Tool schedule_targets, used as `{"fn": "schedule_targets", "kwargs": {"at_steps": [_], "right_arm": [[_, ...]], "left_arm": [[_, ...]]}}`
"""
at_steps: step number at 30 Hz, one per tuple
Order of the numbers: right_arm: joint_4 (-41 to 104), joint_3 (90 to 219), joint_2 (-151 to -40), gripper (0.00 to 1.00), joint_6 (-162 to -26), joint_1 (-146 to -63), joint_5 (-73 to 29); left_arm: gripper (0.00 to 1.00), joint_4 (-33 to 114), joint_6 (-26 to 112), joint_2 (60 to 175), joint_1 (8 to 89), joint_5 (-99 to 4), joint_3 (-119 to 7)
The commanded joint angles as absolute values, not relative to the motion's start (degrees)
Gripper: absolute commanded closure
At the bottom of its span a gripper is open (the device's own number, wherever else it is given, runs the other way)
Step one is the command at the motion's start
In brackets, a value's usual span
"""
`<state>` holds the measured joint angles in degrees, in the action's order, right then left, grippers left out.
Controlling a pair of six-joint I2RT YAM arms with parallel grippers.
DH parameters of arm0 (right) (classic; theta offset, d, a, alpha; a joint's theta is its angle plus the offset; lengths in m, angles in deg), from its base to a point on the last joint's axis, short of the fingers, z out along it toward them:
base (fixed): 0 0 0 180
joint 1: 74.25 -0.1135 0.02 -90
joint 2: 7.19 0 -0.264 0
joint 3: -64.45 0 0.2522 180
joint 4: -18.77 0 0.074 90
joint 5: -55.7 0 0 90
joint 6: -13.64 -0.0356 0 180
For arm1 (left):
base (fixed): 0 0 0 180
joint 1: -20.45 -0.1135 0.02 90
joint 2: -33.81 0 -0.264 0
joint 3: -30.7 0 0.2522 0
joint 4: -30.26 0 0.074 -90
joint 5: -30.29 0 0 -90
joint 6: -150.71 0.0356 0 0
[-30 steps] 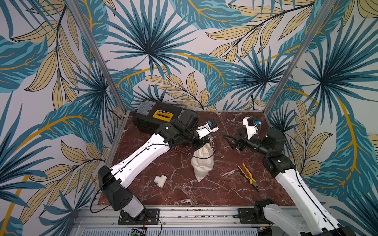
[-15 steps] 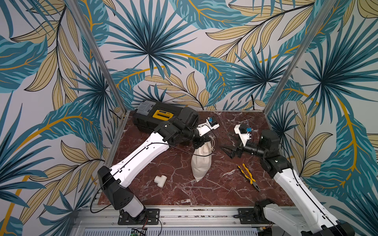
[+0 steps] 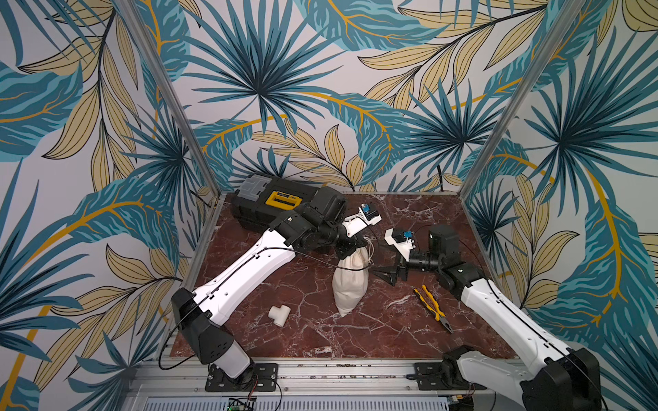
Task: Close the soil bag
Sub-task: Pick up the soil bag from the center of the board.
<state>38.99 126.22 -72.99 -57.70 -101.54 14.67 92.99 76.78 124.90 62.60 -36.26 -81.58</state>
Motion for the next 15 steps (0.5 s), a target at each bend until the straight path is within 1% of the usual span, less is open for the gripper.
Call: {"fn": "schedule_targets", "kwargs": {"at_steps": [1, 8, 12, 15], "right_arm": [[37.5, 127.1, -75.0, 0.01, -56.0, -104.0, 16.6], [31.0, 125.3, -77.5, 0.01, -59.4, -110.1, 14.0], [27.3, 123.4, -77.7, 0.01, -61.8, -111.6, 11.8], [24.7, 121.9, -77.3, 0.06, -63.8, -111.7, 10.9]], "left_arm": [[1.0, 90.4, 76.3, 124.7, 62.3, -34.6, -84.2], [1.0, 89.8, 76.0, 124.9, 62.3, -35.8, -84.0], [1.0, 89.3, 75.7, 124.7, 62.1, -36.4, -83.7], [1.0, 88.9, 75.7, 124.4, 61.6, -36.7, -83.2]]}}
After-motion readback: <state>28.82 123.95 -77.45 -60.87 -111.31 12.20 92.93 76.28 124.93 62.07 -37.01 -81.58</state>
